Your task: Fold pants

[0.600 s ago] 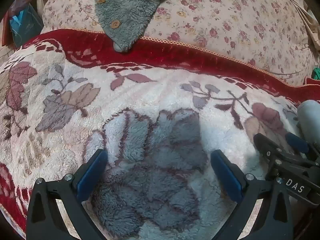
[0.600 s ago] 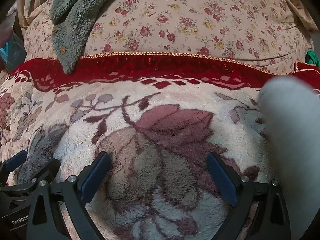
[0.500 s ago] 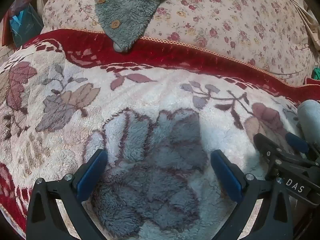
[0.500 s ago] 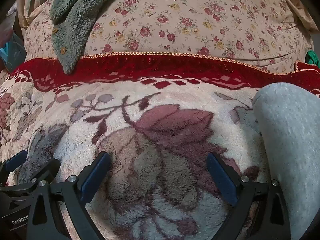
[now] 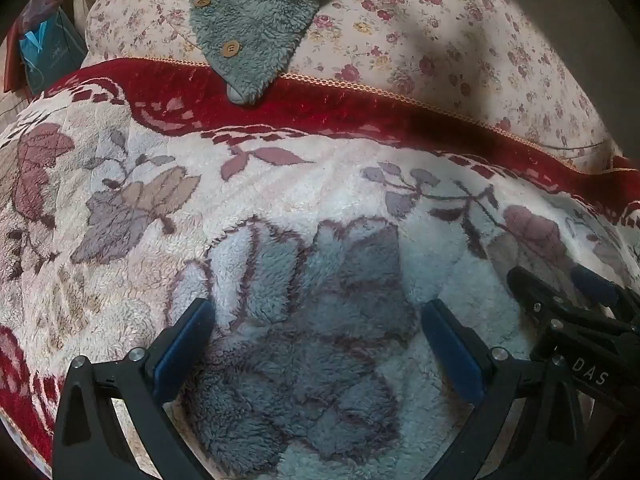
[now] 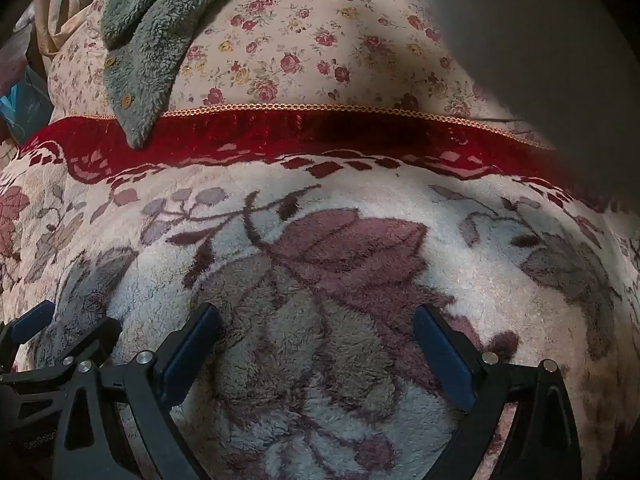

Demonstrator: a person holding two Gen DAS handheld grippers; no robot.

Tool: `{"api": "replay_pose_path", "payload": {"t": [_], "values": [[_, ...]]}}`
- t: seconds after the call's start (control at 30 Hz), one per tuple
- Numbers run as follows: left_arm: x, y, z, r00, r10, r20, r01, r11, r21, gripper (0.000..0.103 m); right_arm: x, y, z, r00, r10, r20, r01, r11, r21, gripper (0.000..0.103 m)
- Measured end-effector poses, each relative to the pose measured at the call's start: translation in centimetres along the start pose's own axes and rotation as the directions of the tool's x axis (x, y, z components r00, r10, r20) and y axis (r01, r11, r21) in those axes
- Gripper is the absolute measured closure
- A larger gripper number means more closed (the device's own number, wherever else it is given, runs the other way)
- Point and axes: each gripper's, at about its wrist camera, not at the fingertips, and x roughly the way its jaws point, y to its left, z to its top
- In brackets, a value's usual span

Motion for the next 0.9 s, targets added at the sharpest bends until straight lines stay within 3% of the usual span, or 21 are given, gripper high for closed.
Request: {"api": "replay_pose_path", "payload": {"t": [0.9], "values": [[-0.12, 0.00, 0.13, 1.000, 0.001, 0.000, -0.001, 1.000, 0.000, 0.000, 0.33, 0.37, -0.46, 1.000, 0.000, 0.001, 0.000, 1.000, 0.002, 0.004]]}}
